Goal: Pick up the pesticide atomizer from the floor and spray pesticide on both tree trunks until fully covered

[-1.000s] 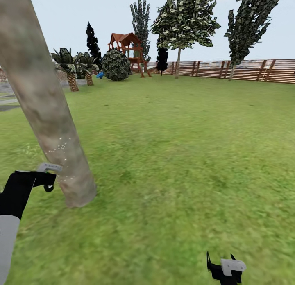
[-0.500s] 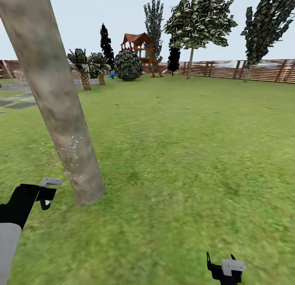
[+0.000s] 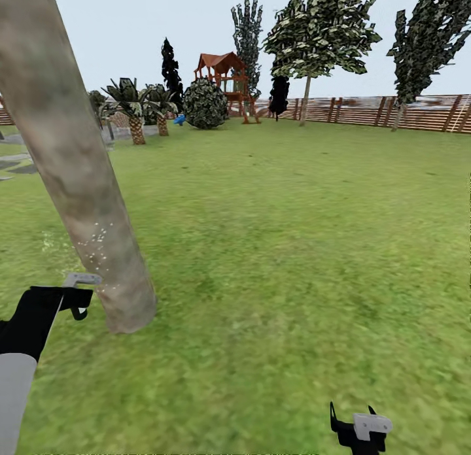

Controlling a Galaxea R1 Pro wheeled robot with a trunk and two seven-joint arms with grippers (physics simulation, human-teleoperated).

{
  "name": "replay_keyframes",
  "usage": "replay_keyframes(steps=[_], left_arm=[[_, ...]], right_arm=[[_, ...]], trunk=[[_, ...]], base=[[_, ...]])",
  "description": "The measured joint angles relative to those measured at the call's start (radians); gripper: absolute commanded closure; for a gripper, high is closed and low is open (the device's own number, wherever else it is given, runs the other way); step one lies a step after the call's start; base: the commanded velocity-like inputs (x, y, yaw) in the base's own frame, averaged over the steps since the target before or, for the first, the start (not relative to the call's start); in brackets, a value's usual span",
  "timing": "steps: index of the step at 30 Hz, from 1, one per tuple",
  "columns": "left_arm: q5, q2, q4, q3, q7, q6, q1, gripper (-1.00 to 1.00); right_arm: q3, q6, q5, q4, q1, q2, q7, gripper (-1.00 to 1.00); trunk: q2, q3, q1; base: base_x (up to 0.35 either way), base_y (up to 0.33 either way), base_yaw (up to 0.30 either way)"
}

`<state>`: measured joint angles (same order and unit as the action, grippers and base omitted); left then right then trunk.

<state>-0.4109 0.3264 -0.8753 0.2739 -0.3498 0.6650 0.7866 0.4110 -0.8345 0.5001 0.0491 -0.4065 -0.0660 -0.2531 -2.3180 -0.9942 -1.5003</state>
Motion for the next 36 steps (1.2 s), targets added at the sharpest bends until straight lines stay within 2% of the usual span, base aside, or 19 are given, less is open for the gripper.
replay_keyframes(steps=[3, 5, 9, 13, 15, 18, 19, 20, 23, 24, 26, 28, 30, 32, 33, 34, 36], left_arm=[[-0.002, 0.002, 0.031, -0.002, 0.001, -0.001, -0.002, 1.0], [-0.007, 0.006, 0.091, 0.059, 0.003, -0.011, -0.009, 1.0], [-0.005, 0.004, 0.104, 0.096, 0.016, -0.024, -0.012, 1.0], [-0.002, -0.002, 0.123, 0.096, 0.019, -0.032, -0.012, 1.0], [0.003, -0.038, 0.122, 0.089, 0.02, -0.031, -0.012, 1.0], [-0.011, -0.052, 0.124, 0.086, 0.055, -0.033, -0.012, 1.0], [-0.018, -0.049, 0.125, 0.085, 0.097, -0.035, -0.012, 1.0], [-0.016, -0.043, 0.126, 0.09, 0.11, -0.036, -0.012, 1.0], [-0.014, -0.02, 0.129, 0.096, 0.117, -0.057, -0.012, 1.0], [-0.013, -0.012, 0.151, 0.097, 0.118, -0.074, -0.014, 1.0], [-0.006, -0.014, 0.249, 0.098, 0.122, -0.137, -0.015, 1.0], [0.0, -0.018, 0.307, 0.1, 0.125, -0.189, -0.015, 1.0], [0.025, -0.054, 0.36, 0.101, 0.126, -0.225, -0.015, 1.0], [0.027, -0.081, 0.363, 0.104, 0.128, -0.232, -0.015, 1.0], [0.025, -0.087, 0.363, 0.105, 0.129, -0.233, -0.015, 1.0], [0.032, -0.085, 0.362, 0.117, 0.134, -0.235, -0.015, 1.0], [0.031, -0.058, 0.363, 0.183, 0.176, -0.247, -0.015, 1.0]], right_arm=[[0.0, 0.0, 0.0, 0.0, 0.0, 0.0, 0.0, -1.0], [0.0, 0.0, 0.0, 0.0, 0.0, 0.0, 0.0, -1.0], [0.0, 0.0, 0.0, 0.0, 0.0, 0.0, 0.0, -1.0], [0.0, 0.0, 0.0, 0.0, 0.0, 0.0, 0.0, -1.0], [0.0, 0.0, 0.0, 0.0, 0.0, 0.0, 0.0, -1.0], [0.0, 0.0, 0.0, 0.0, 0.0, 0.0, 0.0, -1.0], [0.0, 0.0, 0.0, 0.0, 0.0, 0.0, 0.0, -1.0], [0.0, 0.0, 0.0, 0.0, 0.0, 0.0, 0.0, -1.0], [0.0, 0.0, 0.0, 0.0, 0.0, 0.0, 0.0, -1.0], [0.0, 0.0, 0.0, 0.0, 0.0, 0.0, 0.0, -1.0], [0.0, 0.0, 0.0, 0.0, 0.0, 0.0, 0.0, -1.0], [0.0, 0.0, 0.0, 0.0, 0.0, 0.0, 0.0, -1.0], [0.0, 0.0, 0.0, 0.0, 0.0, 0.0, 0.0, -1.0], [0.0, 0.0, 0.0, 0.0, 0.0, 0.0, 0.0, -1.0], [0.0, 0.0, 0.0, 0.0, 0.0, 0.0, 0.0, -1.0], [0.0, 0.0, 0.0, 0.0, 0.0, 0.0, 0.0, -1.0], [0.0, 0.0, 0.0, 0.0, 0.0, 0.0, 0.0, -1.0]], trunk=[[0.0, 0.0, 0.0], [0.0, 0.0, 0.0], [0.0, 0.0, 0.0], [0.0, 0.0, 0.0], [0.0, 0.0, 0.0], [0.0, 0.0, 0.0], [0.0, 0.0, 0.0], [0.0, 0.0, 0.0], [0.0, 0.0, 0.0], [0.0, 0.0, 0.0], [0.0, 0.0, 0.0], [0.0, 0.0, 0.0], [0.0, 0.0, 0.0], [0.0, 0.0, 0.0], [0.0, 0.0, 0.0], [0.0, 0.0, 0.0], [0.0, 0.0, 0.0]], base=[[-0.058, -0.274, 0.0], [-0.013, -0.274, 0.022], [-0.003, -0.274, 0.185], [0.019, -0.274, 0.273], [0.104, -0.274, 0.23], [0.166, -0.244, 0.073], [0.245, -0.186, 0.008], [0.264, -0.168, 0.004], [0.283, -0.143, 0.001], [0.293, -0.13, 0.0], [0.293, -0.129, 0.0], [0.294, -0.128, 0.0], [0.293, -0.131, 0.033], [0.289, -0.138, 0.157], [0.285, -0.149, 0.253], [0.282, -0.158, 0.268], [0.28, -0.162, 0.274]])
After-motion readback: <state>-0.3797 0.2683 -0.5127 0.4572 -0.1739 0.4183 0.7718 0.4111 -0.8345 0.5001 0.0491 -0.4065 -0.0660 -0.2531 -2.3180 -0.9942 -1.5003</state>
